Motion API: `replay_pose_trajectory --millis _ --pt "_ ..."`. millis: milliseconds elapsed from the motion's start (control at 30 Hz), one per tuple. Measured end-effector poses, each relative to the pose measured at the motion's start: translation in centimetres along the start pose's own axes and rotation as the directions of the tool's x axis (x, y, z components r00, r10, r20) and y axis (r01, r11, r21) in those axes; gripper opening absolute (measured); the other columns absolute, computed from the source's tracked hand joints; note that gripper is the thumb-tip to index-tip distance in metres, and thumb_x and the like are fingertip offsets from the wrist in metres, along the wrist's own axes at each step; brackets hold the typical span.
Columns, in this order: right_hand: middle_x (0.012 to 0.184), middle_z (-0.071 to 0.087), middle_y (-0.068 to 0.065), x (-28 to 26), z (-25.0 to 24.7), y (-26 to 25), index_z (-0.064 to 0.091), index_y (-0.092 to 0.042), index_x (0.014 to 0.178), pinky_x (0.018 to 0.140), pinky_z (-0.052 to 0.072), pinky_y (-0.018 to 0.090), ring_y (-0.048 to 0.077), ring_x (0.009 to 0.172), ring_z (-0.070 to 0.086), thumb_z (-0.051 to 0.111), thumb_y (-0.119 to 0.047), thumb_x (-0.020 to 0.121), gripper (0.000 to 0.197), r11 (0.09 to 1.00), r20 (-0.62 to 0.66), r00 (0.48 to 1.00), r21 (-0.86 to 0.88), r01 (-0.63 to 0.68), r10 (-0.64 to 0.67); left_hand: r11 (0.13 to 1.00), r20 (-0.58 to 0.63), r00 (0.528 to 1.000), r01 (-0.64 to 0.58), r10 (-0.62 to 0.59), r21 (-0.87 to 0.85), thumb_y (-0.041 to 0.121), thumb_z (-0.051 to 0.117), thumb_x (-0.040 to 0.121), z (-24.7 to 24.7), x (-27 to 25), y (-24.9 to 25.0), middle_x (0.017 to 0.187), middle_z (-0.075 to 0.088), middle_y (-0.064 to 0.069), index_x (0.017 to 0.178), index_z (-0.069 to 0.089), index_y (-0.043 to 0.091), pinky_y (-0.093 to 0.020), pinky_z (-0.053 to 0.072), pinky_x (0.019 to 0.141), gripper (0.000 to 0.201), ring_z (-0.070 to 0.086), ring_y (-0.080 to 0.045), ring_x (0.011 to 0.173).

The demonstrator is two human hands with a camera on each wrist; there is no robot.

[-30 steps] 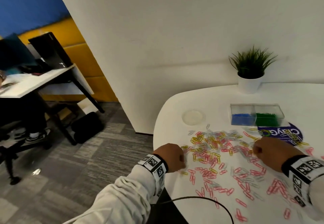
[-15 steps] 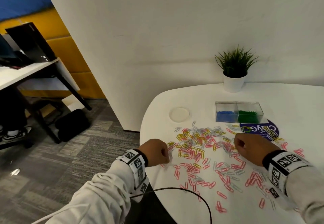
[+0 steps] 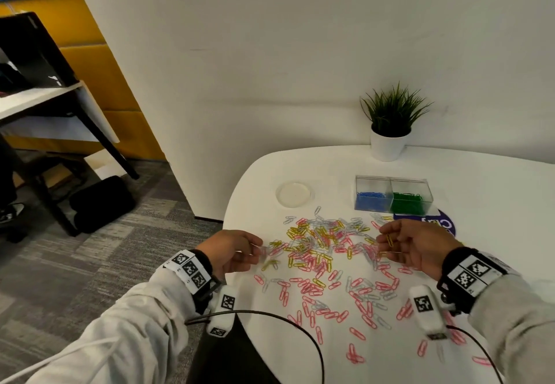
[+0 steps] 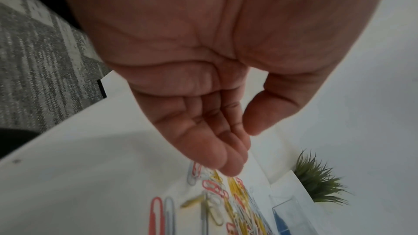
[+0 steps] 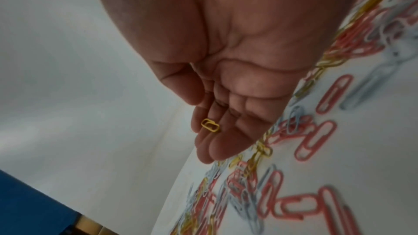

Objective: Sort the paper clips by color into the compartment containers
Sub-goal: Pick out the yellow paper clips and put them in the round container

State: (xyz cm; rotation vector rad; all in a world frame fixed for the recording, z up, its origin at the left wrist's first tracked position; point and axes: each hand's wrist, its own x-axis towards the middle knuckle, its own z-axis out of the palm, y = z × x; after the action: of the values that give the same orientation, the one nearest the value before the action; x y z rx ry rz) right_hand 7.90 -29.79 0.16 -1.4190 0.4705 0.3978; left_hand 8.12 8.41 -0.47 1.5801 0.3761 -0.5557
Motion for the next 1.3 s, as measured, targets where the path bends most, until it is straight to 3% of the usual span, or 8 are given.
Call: replay_pose_trajectory --millis 200,300,400,667,800,967,1133,1300 --pt "0.081 0.064 0.012 1.1 -0.9 0.2 0.066 -0.002 0.103 0.058 0.048 0.03 0.022 0.07 0.058 0.047 -0.006 0.096 0.021 0.942 -0.097 0.994 -0.337 0.009 -0.044 0.846 -0.052 0.993 -0.061 0.105 0.53 0.007 0.068 0.087 0.4 0.5 0.0 0.082 0.069 -0.007 0.095 0.069 0.009 -0.024 0.051 0.055 0.008 0.063 -0.012 0.065" --pt "0.089 0.061 -0.007 1.6 -0.7 0.1 0.067 -0.023 0.092 0.062 0.04 0.02 0.007 0.077 0.056 0.062 -0.019 0.093 0.006 0.489 0.011 0.965 -0.86 0.143 -0.262 0.534 -0.012 0.969 -0.126 0.246 0.836 0.023 0.071 0.086 0.9 0.2 0.0 0.083 0.069 0.009 0.092 0.073 0.019 -0.015 0.047 0.058 0.008 0.061 -0.003 0.07" --pt "0.099 0.057 -0.012 2.2 -0.3 0.4 0.066 -0.032 0.09 0.075 0.039 0.019 0.007 0.09 0.054 0.062 -0.023 0.091 0.01 0.176 0.113 0.955 -0.97 0.166 -0.273 0.306 0.052 0.94 -0.162 0.337 0.938 0.032 0.067 0.088 1.9 0.0 0.0 0.088 0.065 0.016 0.09 0.073 0.028 -0.016 0.044 0.068 0.008 0.059 -0.003 0.082" --pt "0.095 0.056 -0.008 1.7 0.5 0.8 0.061 -0.028 0.089 0.067 0.04 0.016 0.008 0.083 0.055 0.056 -0.029 0.094 0.007 -0.043 0.228 0.943 -0.973 0.225 -0.242 0.27 0.104 0.902 -0.234 0.419 0.934 0.035 0.06 0.09 4.4 0.6 -0.3 0.088 0.064 0.011 0.087 0.073 0.027 -0.025 0.049 0.074 0.015 0.059 -0.009 0.082" --pt "0.086 0.06 -0.004 1.7 -0.1 1.2 0.057 -0.023 0.083 0.064 0.044 0.023 0.011 0.075 0.056 0.061 -0.026 0.09 0.009 0.154 0.161 0.949 -0.966 0.208 -0.27 0.147 0.151 0.899 -0.229 0.411 0.962 0.05 0.06 0.09 5.9 0.9 -0.9 0.093 0.06 0.008 0.092 0.07 0.027 -0.029 0.05 0.079 0.025 0.058 -0.013 0.087" --pt "0.079 0.066 0.014 0.6 -1.3 0.1 0.052 -0.007 0.082 0.051 0.04 0.03 0.018 0.056 0.049 0.053 0.0 0.094 0.014 0.908 -0.046 0.97 -0.366 0.204 -0.237 0.111 0.14 0.896 -0.205 0.421 0.972 0.046 0.057 0.093 6.1 1.5 -2.1 0.098 0.058 0.007 0.098 0.068 0.026 -0.028 0.048 0.079 0.023 0.058 -0.015 0.09" --pt "0.077 0.066 0.018 -0.1 -1.8 -0.5 0.048 -0.009 0.082 0.041 0.045 0.023 0.018 0.054 0.055 0.048 0.01 0.093 0.022 0.983 -0.05 0.983 0.036 0.178 -0.176 0.069 0.152 0.901 -0.196 0.405 0.978 0.032 0.046 0.093 5.6 1.5 -2.1 0.089 0.057 0.007 0.086 0.061 0.027 -0.027 0.048 0.07 0.018 0.058 -0.017 0.083" --pt "0.073 0.059 0.011 -0.2 -2.4 -0.5 0.052 -0.014 0.076 0.041 0.042 0.021 0.015 0.053 0.049 0.051 0.001 0.075 0.015 0.912 0.074 0.982 0.388 0.13 -0.172 0.678 -0.076 0.926 -0.214 0.37 0.703 0.012 0.067 0.082 4.3 1.1 -0.1 0.075 0.07 -0.005 0.077 0.064 0.01 -0.027 0.052 0.059 0.006 0.063 -0.015 0.063"
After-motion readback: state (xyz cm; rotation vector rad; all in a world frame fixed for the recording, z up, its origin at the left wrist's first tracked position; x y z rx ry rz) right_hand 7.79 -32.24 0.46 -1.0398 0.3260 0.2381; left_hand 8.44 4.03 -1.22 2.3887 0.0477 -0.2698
